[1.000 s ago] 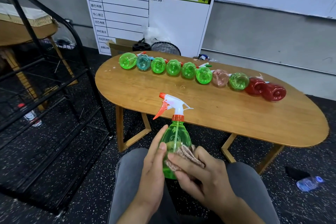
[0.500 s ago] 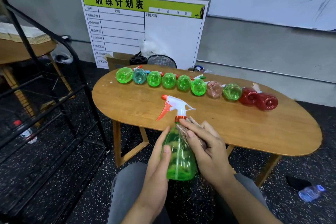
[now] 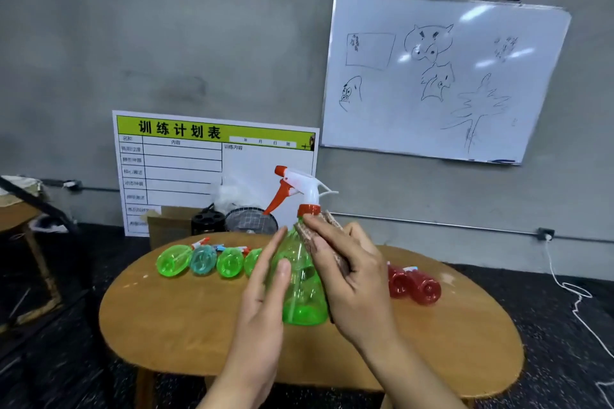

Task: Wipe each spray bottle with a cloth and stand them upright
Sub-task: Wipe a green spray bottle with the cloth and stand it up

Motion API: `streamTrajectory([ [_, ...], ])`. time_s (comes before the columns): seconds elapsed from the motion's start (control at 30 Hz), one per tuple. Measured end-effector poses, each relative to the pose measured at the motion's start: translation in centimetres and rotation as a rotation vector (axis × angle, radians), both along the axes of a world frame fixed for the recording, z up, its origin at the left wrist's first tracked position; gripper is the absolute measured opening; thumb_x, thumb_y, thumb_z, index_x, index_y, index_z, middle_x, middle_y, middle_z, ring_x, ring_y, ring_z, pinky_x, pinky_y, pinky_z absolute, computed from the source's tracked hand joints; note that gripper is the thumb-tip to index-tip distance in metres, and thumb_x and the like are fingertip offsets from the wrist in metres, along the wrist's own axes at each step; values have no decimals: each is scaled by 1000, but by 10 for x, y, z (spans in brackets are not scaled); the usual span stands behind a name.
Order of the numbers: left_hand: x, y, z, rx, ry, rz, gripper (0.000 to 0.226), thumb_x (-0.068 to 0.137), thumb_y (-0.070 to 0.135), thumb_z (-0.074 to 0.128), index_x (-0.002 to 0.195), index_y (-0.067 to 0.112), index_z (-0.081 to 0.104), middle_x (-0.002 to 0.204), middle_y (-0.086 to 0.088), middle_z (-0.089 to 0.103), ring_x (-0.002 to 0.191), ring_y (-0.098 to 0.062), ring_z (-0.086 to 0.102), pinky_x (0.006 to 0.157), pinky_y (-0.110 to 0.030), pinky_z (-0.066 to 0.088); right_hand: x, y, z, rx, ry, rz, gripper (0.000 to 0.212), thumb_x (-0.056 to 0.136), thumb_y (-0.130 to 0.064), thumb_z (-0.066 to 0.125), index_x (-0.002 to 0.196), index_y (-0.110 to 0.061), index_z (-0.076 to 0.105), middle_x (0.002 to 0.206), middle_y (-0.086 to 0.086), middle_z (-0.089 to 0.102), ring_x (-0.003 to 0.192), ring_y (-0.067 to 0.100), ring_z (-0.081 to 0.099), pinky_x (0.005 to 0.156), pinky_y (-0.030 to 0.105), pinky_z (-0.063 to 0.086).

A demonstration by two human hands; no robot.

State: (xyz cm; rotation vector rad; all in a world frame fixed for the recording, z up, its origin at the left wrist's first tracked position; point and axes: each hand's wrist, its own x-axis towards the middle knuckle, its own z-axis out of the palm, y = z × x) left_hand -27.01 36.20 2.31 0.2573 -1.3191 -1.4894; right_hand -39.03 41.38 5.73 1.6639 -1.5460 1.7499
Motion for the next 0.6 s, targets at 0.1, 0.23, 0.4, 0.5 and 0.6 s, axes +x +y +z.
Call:
streamTrajectory([
  [0.1, -3, 3, 11, -6, 44, 54, 42, 95, 36, 57, 135, 44, 68, 144, 8, 67, 136, -16, 61, 121, -53, 39, 5, 8, -2, -48, 84, -30, 32, 102, -44, 58, 133, -45, 68, 87, -12, 49, 75, 10, 55, 61, 32, 49],
  [0.23, 3, 4, 25, 1, 99, 70, 47, 95, 42, 55, 141, 39, 63, 137, 2, 71, 125, -21, 69, 104, -44, 56, 13, 21, -21, -126, 370, 14, 31, 102, -35, 65, 133, -34, 71, 95, 0, 58, 76, 4, 51, 68, 20, 52],
  [0.4, 8, 10, 25, -9, 102, 59, 50, 94, 39, 54, 143, 31, 61, 132, -2, 74, 118, -25, 73, 90, -31, 61, 1, 29, -27, -130, 595, -6, 34, 103, -35, 64, 136, -33, 66, 89, 1, 53, 72, 11, 52, 62, 20, 51],
  [0.5, 8, 15, 14, -48, 71, 76, 39, 103, 34, 60, 143, 31, 61, 135, 4, 72, 126, -21, 69, 99, -31, 58, -1, 23, -13, -137, 383, -9, 32, 106, -40, 55, 135, -33, 66, 96, 0, 57, 75, 4, 51, 65, 18, 48],
  [0.6, 10, 23, 0, -36, 33, 60, 45, 97, 36, 58, 141, 34, 63, 140, 4, 69, 131, -19, 65, 105, -36, 56, 1, 17, -6, -122, 134, 24, 31, 104, -35, 55, 129, -28, 72, 88, -8, 52, 74, 2, 48, 64, 18, 41],
])
